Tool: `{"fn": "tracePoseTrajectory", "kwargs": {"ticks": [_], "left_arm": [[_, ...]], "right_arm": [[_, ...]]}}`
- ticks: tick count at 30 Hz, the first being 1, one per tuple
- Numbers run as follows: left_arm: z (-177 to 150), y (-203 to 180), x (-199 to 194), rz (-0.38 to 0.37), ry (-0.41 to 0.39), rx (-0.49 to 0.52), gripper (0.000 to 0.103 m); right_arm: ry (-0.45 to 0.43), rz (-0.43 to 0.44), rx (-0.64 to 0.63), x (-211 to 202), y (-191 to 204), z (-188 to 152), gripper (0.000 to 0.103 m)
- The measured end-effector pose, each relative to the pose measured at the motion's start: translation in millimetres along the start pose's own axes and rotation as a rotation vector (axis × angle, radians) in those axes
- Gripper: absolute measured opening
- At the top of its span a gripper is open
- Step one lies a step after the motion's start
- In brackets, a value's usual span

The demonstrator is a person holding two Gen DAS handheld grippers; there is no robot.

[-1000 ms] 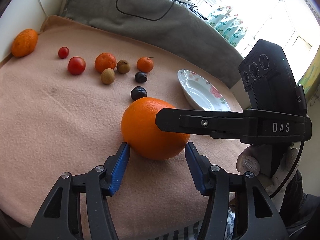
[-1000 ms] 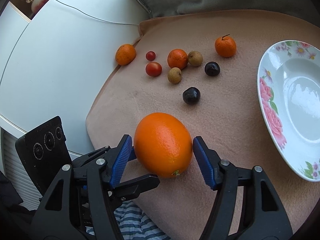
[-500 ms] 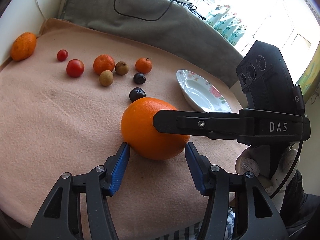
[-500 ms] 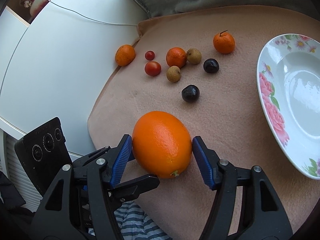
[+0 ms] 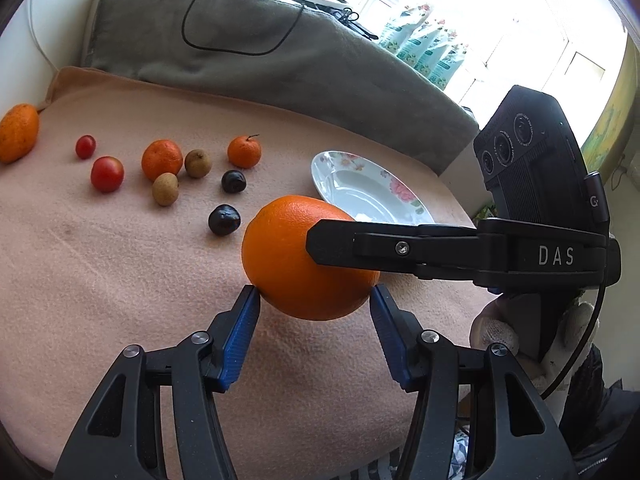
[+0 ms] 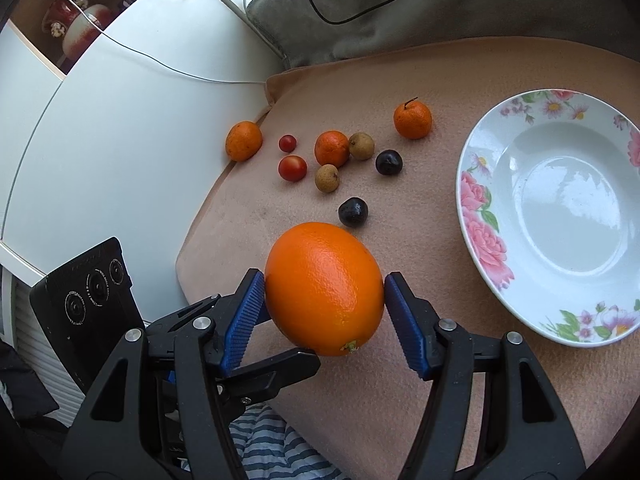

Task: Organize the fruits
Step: 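Carry the large orange onto the floral plate and open the grippers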

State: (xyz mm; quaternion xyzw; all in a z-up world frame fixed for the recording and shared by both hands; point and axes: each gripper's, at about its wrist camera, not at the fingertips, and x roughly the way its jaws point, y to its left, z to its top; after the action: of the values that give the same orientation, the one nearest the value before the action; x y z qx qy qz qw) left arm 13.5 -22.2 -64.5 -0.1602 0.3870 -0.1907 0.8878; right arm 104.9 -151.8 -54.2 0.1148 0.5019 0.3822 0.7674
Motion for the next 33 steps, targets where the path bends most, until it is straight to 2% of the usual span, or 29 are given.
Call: {"fn": "tracePoseTrajectory", "kwargs": {"ticks": [13, 27, 33], "left_arm": [[24.9, -34.2, 27.4, -0.054, 0.004, 0.082, 0.057], [37.2, -47.1, 53.3, -0.071, 0.035, 0.114, 0.057], [39.6, -46.4, 50.2, -0.09, 0.024, 0.124, 0.056]], "right_arm": [[-0.092, -0.043, 0.053, -49.8, -29.3, 7.8, 0.065], [-0.12, -0.053, 0.127, -64.0, -61.0, 11.9, 0.065], [-0.126, -0.047, 0.186, -64.7, -74.7, 13.9, 0.066]]}}
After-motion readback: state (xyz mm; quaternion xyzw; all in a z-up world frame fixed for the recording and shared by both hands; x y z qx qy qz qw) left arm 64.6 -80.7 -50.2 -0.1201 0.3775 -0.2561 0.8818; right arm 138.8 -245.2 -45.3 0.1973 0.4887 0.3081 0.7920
